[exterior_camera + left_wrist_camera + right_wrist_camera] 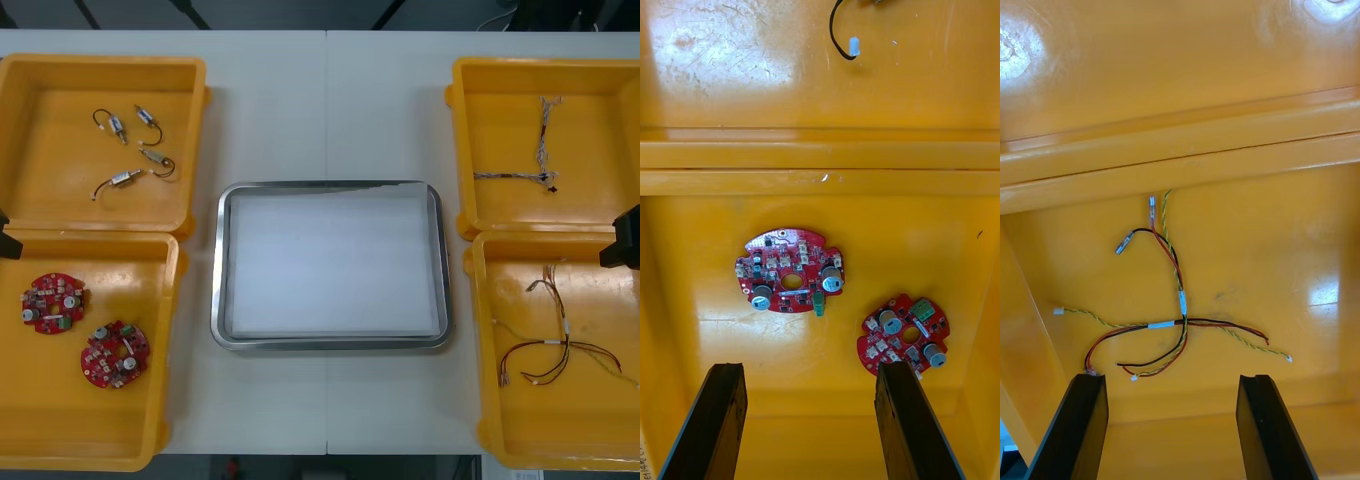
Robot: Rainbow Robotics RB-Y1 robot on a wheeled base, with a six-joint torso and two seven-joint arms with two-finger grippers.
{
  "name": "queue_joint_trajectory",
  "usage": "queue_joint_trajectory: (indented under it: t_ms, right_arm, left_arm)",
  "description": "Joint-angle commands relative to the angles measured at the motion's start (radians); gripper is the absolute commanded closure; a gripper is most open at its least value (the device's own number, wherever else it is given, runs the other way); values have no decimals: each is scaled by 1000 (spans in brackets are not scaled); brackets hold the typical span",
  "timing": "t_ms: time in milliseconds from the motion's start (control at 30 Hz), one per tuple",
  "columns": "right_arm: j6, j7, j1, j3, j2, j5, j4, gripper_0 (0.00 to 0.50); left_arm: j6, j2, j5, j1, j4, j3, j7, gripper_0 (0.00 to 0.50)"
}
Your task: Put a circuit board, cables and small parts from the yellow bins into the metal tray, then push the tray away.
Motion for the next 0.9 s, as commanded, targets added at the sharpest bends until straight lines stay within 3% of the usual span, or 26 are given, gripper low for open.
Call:
queue_joint_trajectory:
  t_ms: [33, 900]
  right_arm:
    - [-7, -29, 8, -30, -40, 8, -23, 0]
    - [-7, -29, 8, -30, -40, 8, -23, 0]
  left_arm:
    - [-3, 38, 1, 14, -14, -3, 43, 0]
    - [-3, 38, 1, 14, -14, -3, 43, 0]
